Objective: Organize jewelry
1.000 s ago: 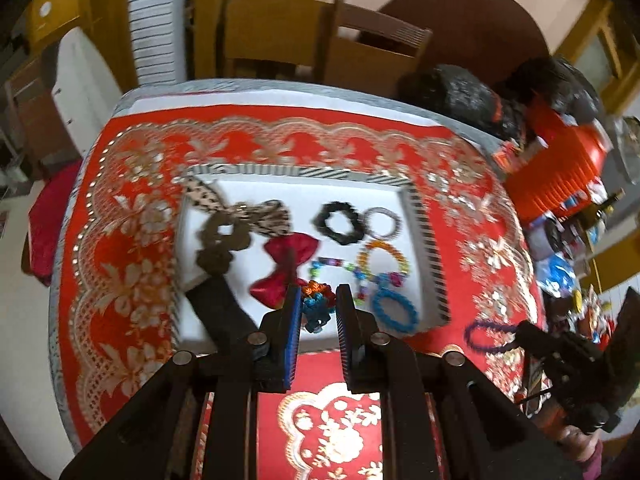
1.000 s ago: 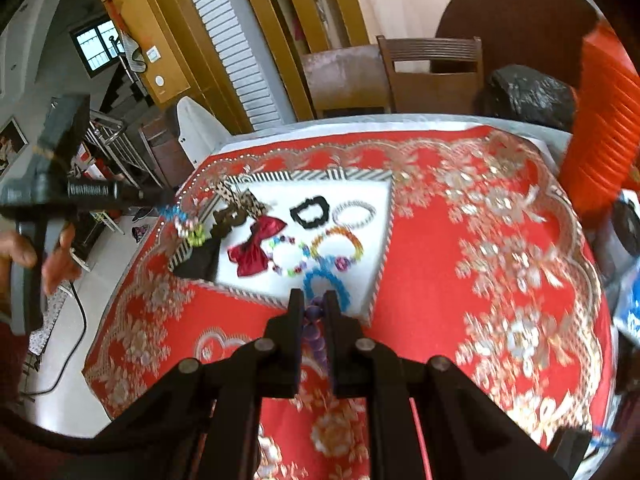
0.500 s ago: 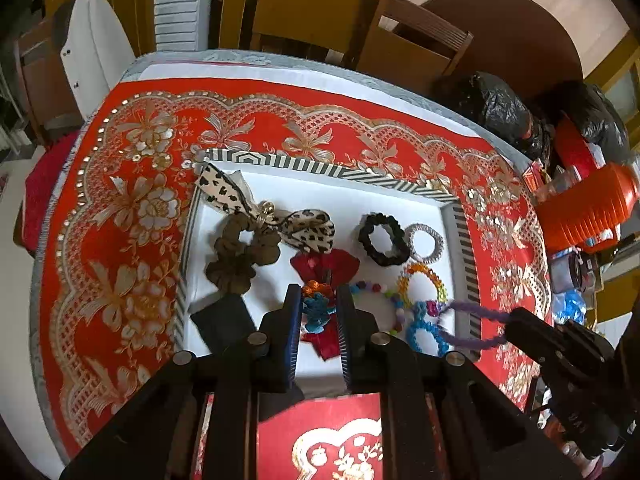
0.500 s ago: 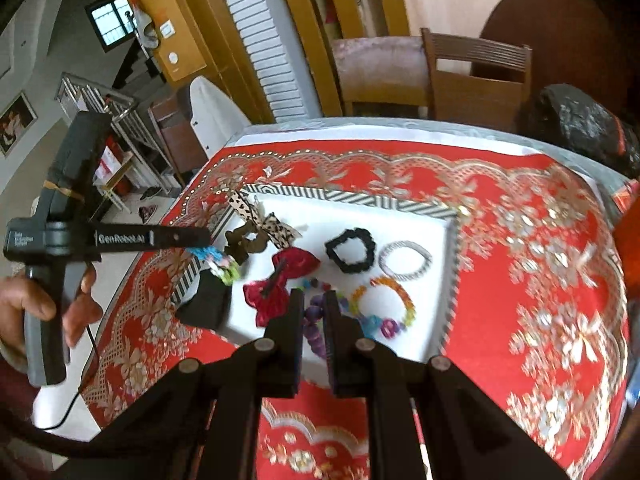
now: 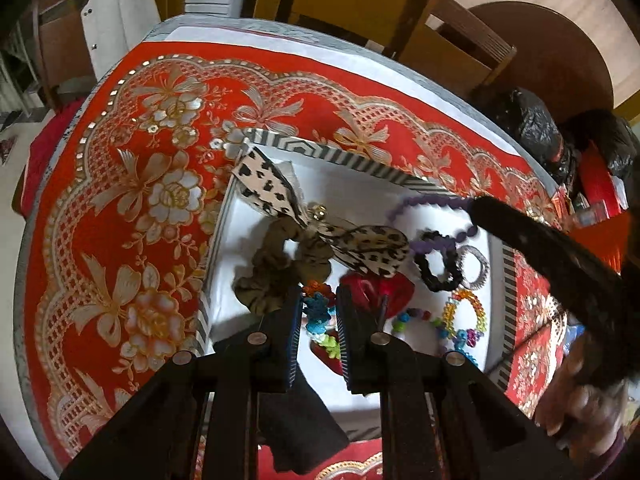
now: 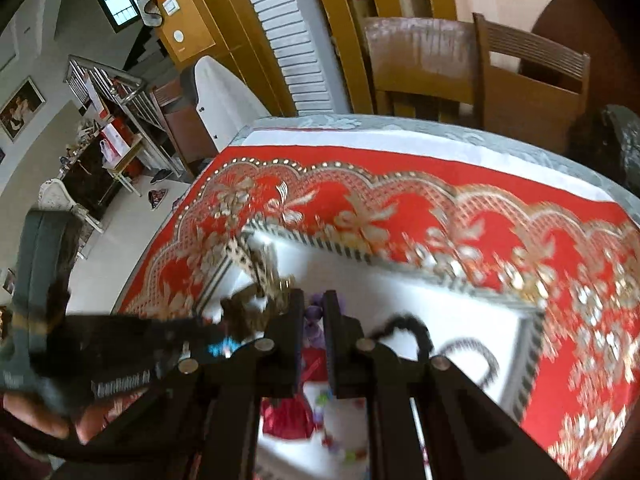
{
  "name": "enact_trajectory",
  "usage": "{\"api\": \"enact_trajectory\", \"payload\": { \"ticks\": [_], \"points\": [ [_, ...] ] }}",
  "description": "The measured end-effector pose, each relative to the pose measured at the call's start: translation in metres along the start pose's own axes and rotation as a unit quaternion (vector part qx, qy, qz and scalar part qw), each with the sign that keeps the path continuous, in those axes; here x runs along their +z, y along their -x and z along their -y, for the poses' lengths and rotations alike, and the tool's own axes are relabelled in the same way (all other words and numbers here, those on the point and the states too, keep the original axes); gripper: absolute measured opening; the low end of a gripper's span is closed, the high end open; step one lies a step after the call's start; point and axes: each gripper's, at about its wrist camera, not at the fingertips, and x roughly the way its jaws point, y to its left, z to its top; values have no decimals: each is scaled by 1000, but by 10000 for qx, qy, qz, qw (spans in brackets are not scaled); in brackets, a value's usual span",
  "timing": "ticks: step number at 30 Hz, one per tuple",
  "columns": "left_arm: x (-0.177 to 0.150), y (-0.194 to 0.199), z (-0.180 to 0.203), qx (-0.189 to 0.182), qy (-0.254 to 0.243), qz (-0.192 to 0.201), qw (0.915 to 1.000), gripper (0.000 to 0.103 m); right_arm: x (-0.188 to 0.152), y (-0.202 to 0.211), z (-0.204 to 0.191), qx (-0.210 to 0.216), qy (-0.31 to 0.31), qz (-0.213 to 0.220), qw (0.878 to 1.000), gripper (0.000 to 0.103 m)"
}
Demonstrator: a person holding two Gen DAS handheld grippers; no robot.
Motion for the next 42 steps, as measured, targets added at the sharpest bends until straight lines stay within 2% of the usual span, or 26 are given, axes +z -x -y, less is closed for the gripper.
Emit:
{"api": "enact_trajectory", "payload": {
  "ticks": [3,7,13,14,15,17,19,21,25,32,42],
  "points": [
    [1,-2,-3,84,-17,47,10000,5,6,-22,12,45,-219,-78,9997,9],
    [2,-4,-4,234,-108,112,9996,5,-5,-50,38,-208,-485,-376,9979,10],
    [4,-11,3,443,-262,203,9985,5,-17,-61,54,-395,-588,-417,9966,10],
    [4,-11,4,472,-286,217,9982,5,-17,-60,54,-458,-549,-383,9967,13],
    [3,-12,6,522,-323,226,9979,5,-17,-60,54,-523,-516,-360,9966,25],
    [2,-11,9,564,-379,235,9974,9,-17,-54,54,-555,-507,-281,9968,41],
    [-1,-11,11,596,-419,241,9971,23,-20,-45,53,-510,-514,-208,9972,42],
    [-5,-9,12,618,-396,244,9970,27,-25,-36,51,-551,-495,-179,9971,42],
    [-15,0,16,690,-423,323,9962,27,-41,-6,39,-682,-376,-3,9970,42],
    [-38,24,28,776,-587,485,9941,27,-75,44,24,-1081,-415,343,9927,53],
    [-74,63,43,771,-708,829,9911,27,-127,96,3,-1221,-637,563,9889,55]
  ]
}}
